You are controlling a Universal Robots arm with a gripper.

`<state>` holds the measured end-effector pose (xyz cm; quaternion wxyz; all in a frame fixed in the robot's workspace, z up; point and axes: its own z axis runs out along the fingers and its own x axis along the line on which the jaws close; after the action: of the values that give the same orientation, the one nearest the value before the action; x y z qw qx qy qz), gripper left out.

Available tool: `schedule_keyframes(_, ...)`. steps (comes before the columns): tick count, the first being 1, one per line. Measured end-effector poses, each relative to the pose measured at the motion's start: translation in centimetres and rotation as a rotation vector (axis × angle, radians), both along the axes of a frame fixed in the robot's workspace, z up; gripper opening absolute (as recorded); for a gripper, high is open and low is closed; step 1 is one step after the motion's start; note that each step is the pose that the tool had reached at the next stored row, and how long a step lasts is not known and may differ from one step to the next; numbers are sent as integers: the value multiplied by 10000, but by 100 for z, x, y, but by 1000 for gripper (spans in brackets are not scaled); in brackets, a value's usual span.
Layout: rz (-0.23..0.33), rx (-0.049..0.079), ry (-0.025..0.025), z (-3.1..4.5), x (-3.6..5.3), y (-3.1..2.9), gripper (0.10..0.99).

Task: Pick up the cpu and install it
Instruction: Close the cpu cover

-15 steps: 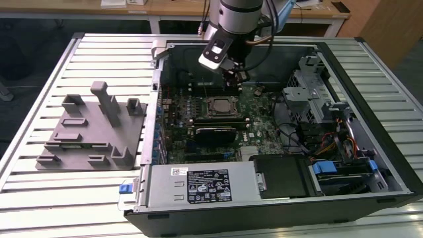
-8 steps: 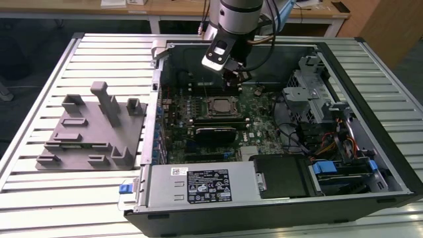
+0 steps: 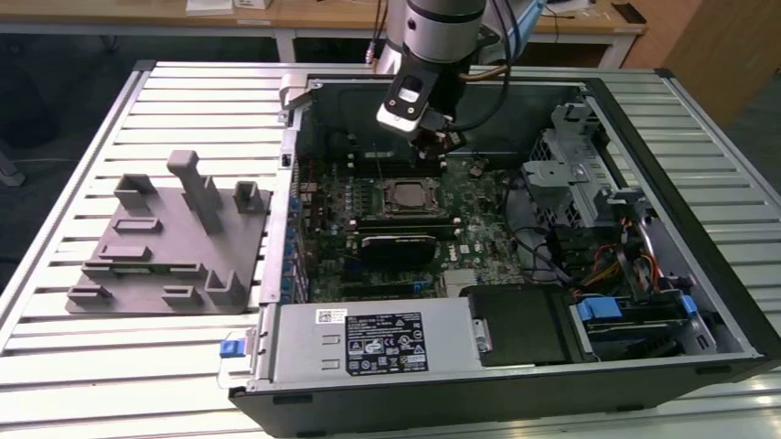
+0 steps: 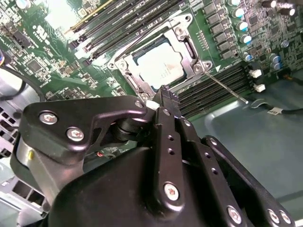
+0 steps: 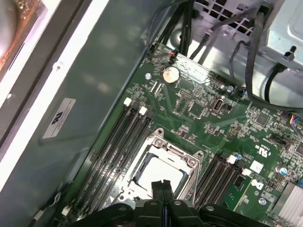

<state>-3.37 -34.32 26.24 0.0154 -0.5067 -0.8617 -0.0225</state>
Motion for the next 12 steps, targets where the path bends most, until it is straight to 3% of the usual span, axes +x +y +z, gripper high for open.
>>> schedule_keyframes(12,936,0,0,0,0,0,106)
